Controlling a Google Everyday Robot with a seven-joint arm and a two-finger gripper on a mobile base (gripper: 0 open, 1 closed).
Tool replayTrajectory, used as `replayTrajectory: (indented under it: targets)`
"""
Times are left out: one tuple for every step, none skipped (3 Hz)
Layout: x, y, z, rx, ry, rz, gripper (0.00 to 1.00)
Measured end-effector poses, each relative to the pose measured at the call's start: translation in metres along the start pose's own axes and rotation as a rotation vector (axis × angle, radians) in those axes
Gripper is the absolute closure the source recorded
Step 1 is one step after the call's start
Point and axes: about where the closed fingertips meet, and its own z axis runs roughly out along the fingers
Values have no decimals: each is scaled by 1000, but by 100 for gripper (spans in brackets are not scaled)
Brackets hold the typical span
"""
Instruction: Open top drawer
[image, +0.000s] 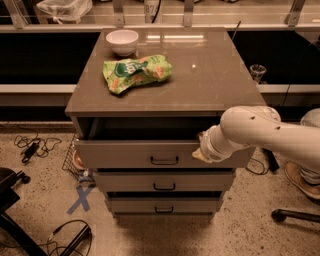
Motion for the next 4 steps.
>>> replayTrajectory:
  targets:
    - [0, 0, 0, 0, 0, 0, 100]
    - [0, 0, -1, 0, 0, 0, 100]
    - [-1, -1, -3, 0, 0, 0, 100]
    - [-1, -1, -4, 0, 0, 0, 100]
